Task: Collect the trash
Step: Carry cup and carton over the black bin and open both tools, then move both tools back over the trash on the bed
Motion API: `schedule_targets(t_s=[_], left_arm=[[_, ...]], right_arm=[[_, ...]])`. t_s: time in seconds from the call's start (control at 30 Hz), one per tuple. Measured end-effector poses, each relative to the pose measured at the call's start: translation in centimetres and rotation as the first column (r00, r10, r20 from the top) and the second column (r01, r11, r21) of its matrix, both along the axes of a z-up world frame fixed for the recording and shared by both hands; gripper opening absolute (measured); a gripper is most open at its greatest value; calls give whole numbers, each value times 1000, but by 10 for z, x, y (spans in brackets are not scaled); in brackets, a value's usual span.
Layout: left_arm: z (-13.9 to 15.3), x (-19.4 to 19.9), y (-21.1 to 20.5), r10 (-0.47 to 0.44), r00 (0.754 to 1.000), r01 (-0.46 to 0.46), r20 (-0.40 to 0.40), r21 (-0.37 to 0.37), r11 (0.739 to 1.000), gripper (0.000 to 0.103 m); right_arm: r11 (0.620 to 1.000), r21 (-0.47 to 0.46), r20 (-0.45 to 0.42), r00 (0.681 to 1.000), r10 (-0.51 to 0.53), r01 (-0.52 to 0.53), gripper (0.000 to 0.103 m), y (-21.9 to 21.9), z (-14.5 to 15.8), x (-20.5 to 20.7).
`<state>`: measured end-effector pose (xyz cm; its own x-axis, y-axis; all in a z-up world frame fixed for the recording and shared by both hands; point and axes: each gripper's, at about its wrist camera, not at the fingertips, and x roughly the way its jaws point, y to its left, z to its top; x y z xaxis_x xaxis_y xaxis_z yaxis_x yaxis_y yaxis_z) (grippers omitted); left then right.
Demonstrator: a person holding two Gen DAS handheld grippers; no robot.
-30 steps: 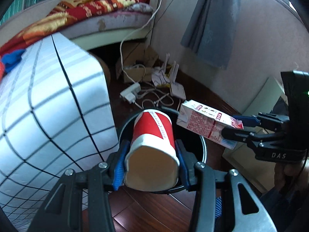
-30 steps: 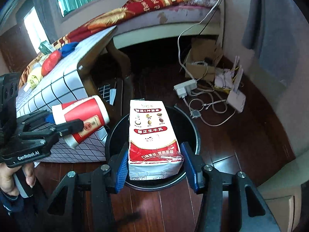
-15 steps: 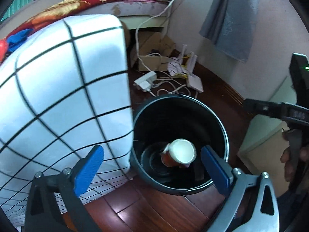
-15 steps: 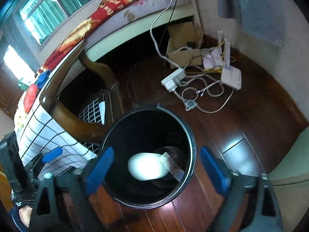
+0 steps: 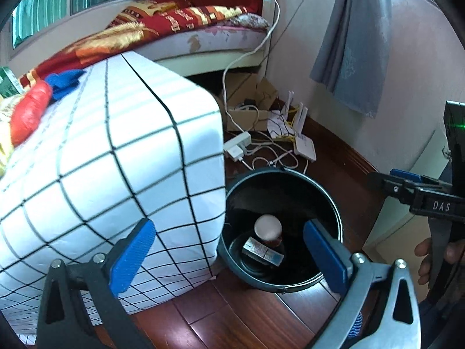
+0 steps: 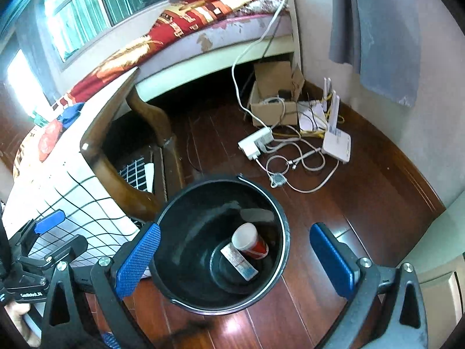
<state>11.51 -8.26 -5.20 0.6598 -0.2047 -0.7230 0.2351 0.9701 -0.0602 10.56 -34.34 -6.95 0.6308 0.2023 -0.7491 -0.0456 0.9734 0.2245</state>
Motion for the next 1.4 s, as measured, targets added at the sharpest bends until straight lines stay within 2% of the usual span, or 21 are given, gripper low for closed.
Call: schedule_targets(t_s=[0.43,0.93,1.4], left_arm=[[44,-25,42,96,989,-96,112,-10,995,103],[84,-60,120,266,937,-268,225,-23,963,103],[87,-85,190,392,888,-400,240,-16,916,103]], right_arm=[[997,-10,116,991,74,-73,103,50,58,-20],[976,-35,198,955,219,-217,103,137,97,-27],[922,-54,242,891,384,-383,103,231,113,-21]])
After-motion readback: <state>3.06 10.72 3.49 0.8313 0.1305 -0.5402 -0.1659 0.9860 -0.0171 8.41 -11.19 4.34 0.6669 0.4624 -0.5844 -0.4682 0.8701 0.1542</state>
